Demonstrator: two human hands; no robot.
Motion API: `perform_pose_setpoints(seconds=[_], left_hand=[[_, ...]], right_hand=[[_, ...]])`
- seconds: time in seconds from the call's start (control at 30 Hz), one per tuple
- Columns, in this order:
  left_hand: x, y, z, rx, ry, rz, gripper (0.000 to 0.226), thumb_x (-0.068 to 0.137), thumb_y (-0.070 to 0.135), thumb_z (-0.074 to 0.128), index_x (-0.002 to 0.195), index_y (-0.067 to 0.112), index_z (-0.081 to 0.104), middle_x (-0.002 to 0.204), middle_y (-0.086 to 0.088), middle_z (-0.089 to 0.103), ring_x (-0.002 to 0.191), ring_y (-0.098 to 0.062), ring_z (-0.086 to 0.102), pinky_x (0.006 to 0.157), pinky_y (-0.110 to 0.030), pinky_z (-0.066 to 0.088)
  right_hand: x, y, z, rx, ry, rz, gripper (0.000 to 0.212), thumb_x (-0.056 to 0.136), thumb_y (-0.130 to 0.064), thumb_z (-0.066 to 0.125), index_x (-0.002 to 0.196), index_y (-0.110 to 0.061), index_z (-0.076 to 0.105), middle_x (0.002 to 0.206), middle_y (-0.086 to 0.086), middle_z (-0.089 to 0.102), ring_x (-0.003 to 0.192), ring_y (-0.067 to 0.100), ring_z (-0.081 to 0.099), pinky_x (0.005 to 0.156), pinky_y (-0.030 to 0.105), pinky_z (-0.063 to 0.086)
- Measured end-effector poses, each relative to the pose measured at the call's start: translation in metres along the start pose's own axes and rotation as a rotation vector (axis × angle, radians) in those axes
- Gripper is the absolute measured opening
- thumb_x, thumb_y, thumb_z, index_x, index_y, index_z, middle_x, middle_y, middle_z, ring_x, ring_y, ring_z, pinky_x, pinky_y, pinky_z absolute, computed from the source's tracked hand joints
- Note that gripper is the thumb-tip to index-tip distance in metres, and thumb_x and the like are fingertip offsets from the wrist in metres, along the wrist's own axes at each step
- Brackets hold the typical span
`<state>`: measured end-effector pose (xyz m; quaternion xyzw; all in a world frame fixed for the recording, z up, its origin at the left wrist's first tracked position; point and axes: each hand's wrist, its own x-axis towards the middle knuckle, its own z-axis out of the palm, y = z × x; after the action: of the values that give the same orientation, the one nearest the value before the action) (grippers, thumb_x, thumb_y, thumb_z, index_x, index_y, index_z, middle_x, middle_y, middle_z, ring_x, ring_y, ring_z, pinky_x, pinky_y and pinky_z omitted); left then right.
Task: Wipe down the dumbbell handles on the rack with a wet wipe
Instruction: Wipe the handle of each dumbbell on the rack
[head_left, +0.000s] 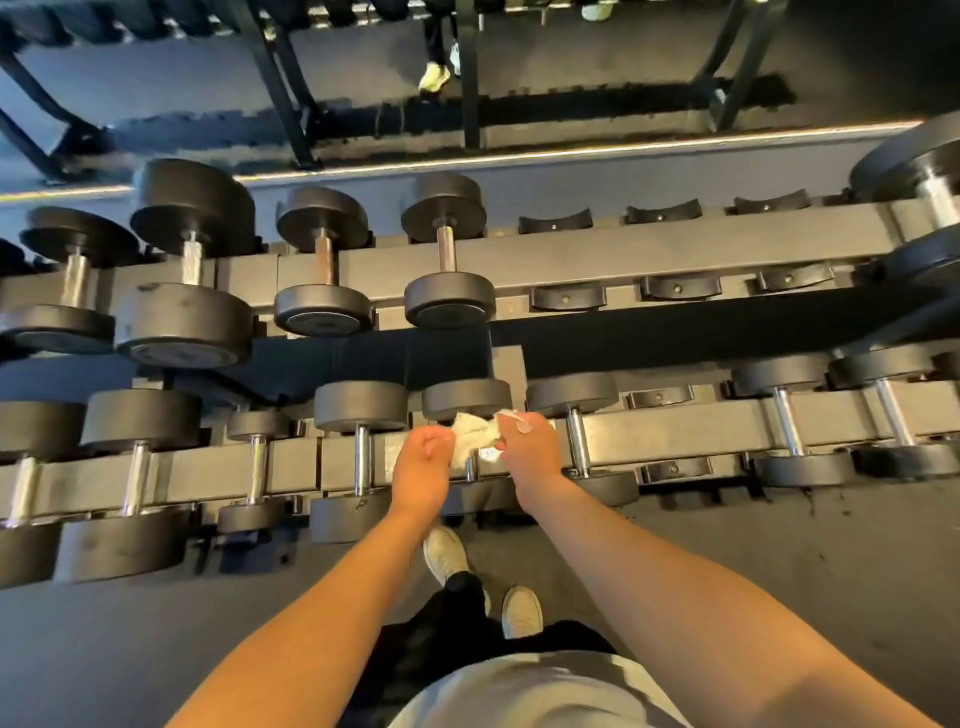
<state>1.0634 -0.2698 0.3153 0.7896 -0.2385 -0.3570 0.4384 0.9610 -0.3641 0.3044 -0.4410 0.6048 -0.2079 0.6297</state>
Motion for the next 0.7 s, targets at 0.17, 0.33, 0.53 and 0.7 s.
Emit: perform_pose_setpoints(seconds=[0.17, 0.33, 0.53, 0.7], left_hand=[[-0.017, -0.012, -0.016, -0.076, -0.081, -0.096, 0.031, 0.102, 0.014, 0.050, 0.129, 0.028, 0.051, 0.117, 0.005, 0.057, 0.100, -0.009, 0.057, 0.078, -0.020, 0.045], [-0.007, -0.026, -0.025, 0.008, -0.252, -0.042, 0.050, 0.102, 0.030, 0.057, 0.149, 0.029, 0.043, 0.142, 0.012, 0.045, 0.131, -0.010, 0.043, 0.110, -0.033, 0.038], [0.014, -0.040, -0.040, 0.080, -0.297, -0.006, 0.009, 0.096, 0.019, 0.064, 0.102, 0.021, 0.071, 0.105, 0.004, 0.069, 0.102, -0.014, 0.063, 0.088, -0.021, 0.048], [0.022, -0.062, -0.051, 0.045, -0.249, -0.049, 0.012, 0.102, 0.023, 0.056, 0.104, 0.017, 0.067, 0.106, 0.002, 0.065, 0.101, -0.014, 0.060, 0.082, -0.018, 0.045]], right_hand=[[-0.015, 0.010, 0.009, -0.011, -0.092, 0.072, 0.037, 0.098, -0.041, 0.056, 0.123, -0.014, 0.061, 0.112, 0.007, 0.065, 0.099, 0.020, 0.061, 0.075, 0.030, 0.046], [-0.025, 0.016, 0.023, -0.010, -0.132, 0.120, 0.039, 0.098, -0.043, 0.058, 0.129, -0.020, 0.058, 0.120, 0.004, 0.064, 0.106, 0.020, 0.060, 0.082, 0.031, 0.049], [-0.032, 0.024, 0.042, 0.092, -0.106, 0.183, 0.024, 0.096, -0.041, 0.064, 0.113, -0.027, 0.055, 0.101, -0.006, 0.061, 0.099, 0.017, 0.058, 0.081, 0.030, 0.049], [-0.021, 0.030, 0.060, 0.069, -0.052, 0.240, 0.029, 0.103, -0.049, 0.044, 0.121, -0.027, 0.052, 0.118, 0.003, 0.059, 0.104, 0.020, 0.058, 0.087, 0.034, 0.054]])
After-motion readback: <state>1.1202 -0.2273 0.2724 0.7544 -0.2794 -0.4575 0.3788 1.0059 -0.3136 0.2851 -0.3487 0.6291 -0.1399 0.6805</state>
